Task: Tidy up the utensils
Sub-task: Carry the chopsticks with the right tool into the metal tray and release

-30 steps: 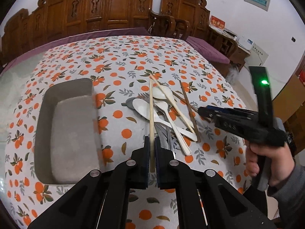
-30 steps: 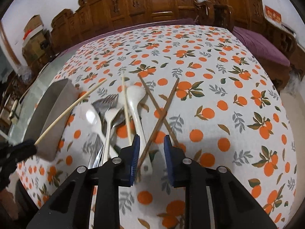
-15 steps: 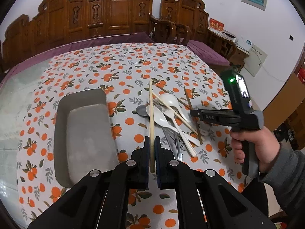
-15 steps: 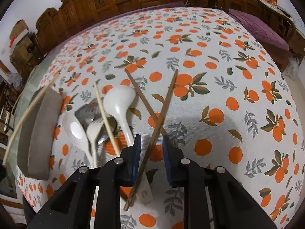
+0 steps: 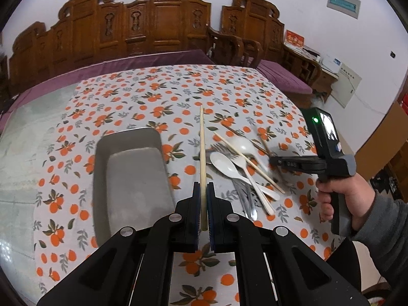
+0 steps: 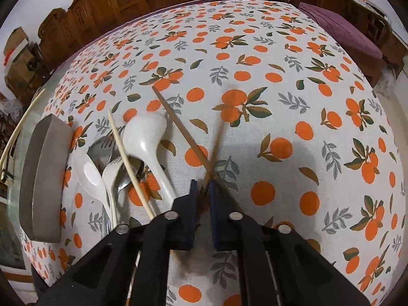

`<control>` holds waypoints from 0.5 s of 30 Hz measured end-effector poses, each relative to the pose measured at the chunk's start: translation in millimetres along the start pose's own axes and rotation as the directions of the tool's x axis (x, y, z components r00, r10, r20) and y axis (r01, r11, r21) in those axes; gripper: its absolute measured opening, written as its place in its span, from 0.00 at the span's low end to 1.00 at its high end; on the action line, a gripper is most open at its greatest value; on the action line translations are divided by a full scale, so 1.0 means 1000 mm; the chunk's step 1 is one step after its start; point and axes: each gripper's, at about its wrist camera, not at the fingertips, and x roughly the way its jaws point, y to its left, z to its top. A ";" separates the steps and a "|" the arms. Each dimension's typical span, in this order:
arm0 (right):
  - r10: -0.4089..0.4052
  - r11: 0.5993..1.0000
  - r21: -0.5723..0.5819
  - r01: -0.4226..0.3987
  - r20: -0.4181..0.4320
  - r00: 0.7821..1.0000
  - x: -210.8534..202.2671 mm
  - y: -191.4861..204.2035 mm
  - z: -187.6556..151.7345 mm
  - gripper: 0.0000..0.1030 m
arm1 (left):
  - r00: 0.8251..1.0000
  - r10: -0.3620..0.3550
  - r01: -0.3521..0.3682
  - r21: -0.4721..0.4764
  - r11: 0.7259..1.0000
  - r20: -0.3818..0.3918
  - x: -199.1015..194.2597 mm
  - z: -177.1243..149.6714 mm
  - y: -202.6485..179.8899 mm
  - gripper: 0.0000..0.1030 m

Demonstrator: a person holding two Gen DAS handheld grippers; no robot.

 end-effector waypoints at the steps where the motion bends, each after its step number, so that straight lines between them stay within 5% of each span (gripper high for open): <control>1: 0.000 1.000 -0.003 0.000 0.001 1.000 -0.001 0.000 0.000 0.06 | 1.000 0.005 -0.005 -0.003 1.000 0.003 -0.002 0.000 0.003 0.04; 15: 0.086 0.991 -0.115 -0.072 0.118 0.989 -0.067 0.044 -0.005 0.06 | 0.993 0.113 -0.114 -0.080 0.990 -0.019 -0.001 -0.014 0.065 0.04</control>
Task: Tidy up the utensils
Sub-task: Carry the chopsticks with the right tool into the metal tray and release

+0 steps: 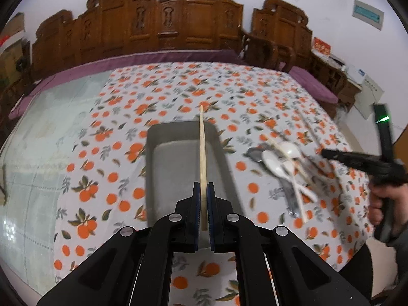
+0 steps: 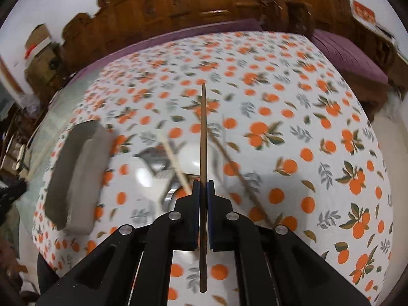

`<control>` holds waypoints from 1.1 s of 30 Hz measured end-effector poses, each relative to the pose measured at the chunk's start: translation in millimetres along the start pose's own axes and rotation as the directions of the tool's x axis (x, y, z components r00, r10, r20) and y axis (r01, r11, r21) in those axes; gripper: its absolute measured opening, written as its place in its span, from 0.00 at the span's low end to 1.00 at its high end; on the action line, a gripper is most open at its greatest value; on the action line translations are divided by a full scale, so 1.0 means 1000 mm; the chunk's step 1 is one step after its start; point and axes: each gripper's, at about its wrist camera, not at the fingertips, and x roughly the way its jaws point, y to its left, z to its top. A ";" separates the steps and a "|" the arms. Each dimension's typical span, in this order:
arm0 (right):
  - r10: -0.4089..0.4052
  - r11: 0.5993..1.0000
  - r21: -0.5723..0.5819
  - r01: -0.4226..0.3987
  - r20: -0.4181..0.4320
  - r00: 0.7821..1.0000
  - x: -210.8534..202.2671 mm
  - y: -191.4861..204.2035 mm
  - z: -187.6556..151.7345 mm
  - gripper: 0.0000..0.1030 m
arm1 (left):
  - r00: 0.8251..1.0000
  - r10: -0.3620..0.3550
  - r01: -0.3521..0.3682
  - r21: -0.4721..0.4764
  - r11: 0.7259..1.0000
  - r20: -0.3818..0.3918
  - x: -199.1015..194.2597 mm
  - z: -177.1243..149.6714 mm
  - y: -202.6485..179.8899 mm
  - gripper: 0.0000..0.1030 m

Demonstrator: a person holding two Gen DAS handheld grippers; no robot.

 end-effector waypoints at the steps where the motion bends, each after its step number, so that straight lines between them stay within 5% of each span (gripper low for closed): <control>1: 0.014 1.000 -0.015 -0.014 0.008 1.000 -0.004 0.008 0.001 0.06 | 1.000 0.004 -0.004 -0.001 1.000 -0.008 0.003 -0.002 0.004 0.04; 22: 0.204 0.959 -0.187 -0.211 -0.054 0.977 -0.006 0.137 -0.006 0.06 | 0.991 0.007 -0.011 -0.030 0.999 -0.131 0.054 -0.016 0.028 0.05; 25: 0.214 0.955 -0.194 -0.224 -0.071 0.974 0.001 0.148 -0.006 0.06 | 0.993 -0.003 -0.002 -0.042 0.999 -0.117 0.046 -0.015 0.032 0.24; 33: 0.240 0.945 -0.205 -0.254 -0.093 0.966 0.025 0.181 -0.001 0.06 | 0.998 0.039 -0.042 -0.052 0.998 -0.056 0.010 -0.009 0.055 0.45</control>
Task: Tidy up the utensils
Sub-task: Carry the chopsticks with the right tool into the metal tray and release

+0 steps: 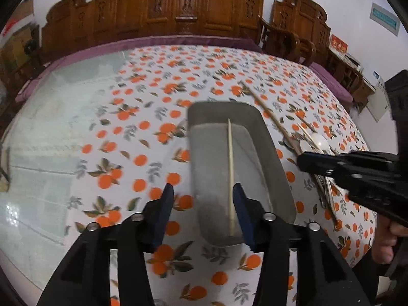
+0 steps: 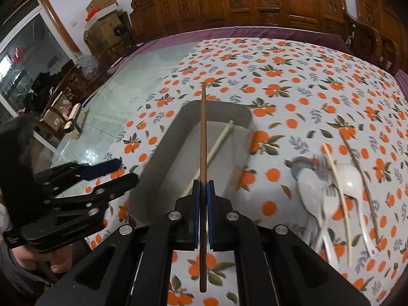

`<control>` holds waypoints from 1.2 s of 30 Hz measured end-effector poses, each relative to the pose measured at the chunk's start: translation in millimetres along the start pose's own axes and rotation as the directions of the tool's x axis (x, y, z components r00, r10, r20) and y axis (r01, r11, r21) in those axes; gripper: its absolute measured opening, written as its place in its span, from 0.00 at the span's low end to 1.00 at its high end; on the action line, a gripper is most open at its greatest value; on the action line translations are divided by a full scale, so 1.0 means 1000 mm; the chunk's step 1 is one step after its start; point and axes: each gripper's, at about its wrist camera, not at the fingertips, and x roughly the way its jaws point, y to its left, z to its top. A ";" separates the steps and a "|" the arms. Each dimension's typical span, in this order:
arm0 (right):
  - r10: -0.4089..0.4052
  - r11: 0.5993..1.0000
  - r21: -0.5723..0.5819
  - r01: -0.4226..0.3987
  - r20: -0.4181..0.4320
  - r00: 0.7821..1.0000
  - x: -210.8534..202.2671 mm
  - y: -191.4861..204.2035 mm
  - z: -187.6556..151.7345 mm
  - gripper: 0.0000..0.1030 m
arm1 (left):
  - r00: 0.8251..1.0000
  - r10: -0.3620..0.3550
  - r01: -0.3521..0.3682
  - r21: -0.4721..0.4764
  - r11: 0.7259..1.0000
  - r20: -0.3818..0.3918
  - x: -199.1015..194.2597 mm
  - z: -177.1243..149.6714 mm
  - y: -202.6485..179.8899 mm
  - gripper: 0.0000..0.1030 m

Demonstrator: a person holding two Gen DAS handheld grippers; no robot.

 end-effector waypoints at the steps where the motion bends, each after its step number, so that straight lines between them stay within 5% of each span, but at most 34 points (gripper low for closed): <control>1: 0.004 1.000 0.002 -0.004 -0.003 1.000 0.003 0.002 0.002 0.06 | 1.000 0.008 -0.008 -0.001 1.000 0.003 -0.004 0.001 0.003 0.47; 11: -0.024 1.000 0.013 0.025 -0.053 0.998 0.054 0.003 0.008 0.06 | 0.998 0.048 -0.047 -0.022 0.999 0.035 -0.028 -0.001 0.032 0.82; 27: 0.012 0.999 0.040 -0.010 -0.065 0.998 0.070 0.003 0.016 0.09 | 0.998 0.064 -0.063 -0.027 0.998 0.029 -0.035 -0.011 0.032 0.90; 36: -0.011 1.000 -0.003 0.011 0.052 0.999 0.002 -0.010 0.003 0.09 | 0.995 0.066 -0.063 -0.035 0.997 0.079 -0.039 -0.013 0.015 0.90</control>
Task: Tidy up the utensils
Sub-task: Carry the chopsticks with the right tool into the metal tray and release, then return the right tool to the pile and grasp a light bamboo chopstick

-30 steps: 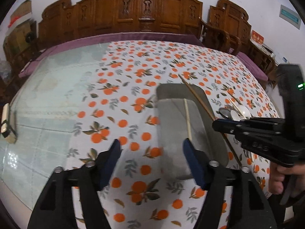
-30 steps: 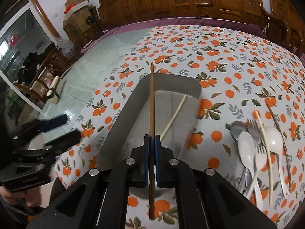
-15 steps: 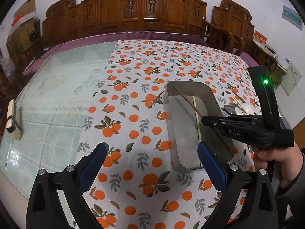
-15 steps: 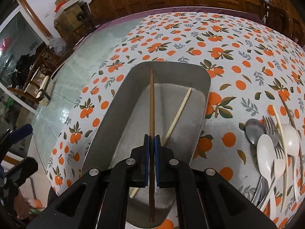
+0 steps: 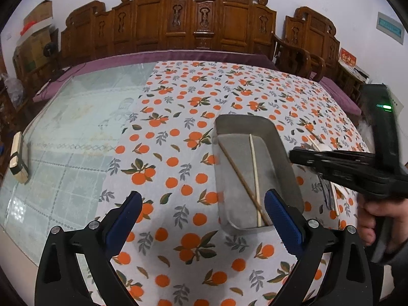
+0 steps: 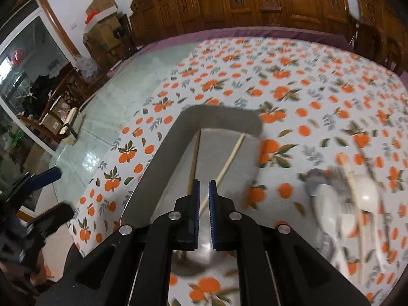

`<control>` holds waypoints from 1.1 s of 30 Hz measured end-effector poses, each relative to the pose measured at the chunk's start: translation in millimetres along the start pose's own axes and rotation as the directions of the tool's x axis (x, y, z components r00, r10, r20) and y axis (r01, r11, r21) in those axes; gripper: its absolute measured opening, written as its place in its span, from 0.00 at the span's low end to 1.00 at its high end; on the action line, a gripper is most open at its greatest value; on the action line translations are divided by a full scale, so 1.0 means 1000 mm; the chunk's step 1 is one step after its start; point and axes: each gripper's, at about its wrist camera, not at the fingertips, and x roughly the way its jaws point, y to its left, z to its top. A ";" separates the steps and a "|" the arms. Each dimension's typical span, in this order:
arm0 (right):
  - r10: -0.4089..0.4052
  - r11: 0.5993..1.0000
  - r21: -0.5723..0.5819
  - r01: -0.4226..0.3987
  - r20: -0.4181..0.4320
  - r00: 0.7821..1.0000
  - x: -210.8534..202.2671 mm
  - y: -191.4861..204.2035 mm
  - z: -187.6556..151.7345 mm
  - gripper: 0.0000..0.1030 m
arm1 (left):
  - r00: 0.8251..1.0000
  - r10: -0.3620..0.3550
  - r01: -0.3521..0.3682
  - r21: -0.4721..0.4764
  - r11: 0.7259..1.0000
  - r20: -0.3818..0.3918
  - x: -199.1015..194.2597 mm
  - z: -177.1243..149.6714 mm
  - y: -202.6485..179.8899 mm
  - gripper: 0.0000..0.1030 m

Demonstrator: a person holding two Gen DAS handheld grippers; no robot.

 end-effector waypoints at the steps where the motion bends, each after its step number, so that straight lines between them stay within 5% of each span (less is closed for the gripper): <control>1: -0.005 1.000 -0.001 0.005 0.007 1.000 -0.008 -0.003 -0.003 0.09 | 1.000 -0.006 0.006 0.004 1.000 0.001 0.000 0.000 -0.004 0.90; 7: -0.063 0.998 -0.010 0.064 0.048 0.997 -0.062 -0.033 -0.029 0.20 | 0.998 -0.064 0.064 0.019 0.998 0.000 0.008 0.001 -0.036 0.90; 15: -0.166 0.986 0.024 0.166 0.033 0.986 -0.091 -0.094 -0.056 0.21 | 0.991 -0.132 0.134 0.081 0.988 -0.030 0.024 0.002 -0.087 0.90; 23: -0.200 0.979 0.039 0.202 -0.049 0.979 -0.060 -0.141 -0.065 0.20 | 0.986 -0.157 0.164 0.120 0.979 -0.065 0.036 0.000 -0.118 0.90; 33: -0.225 0.973 -0.075 0.217 -0.124 0.966 -0.012 -0.151 -0.047 0.20 | 0.985 -0.149 0.161 0.143 0.977 -0.091 0.045 -0.009 -0.131 0.90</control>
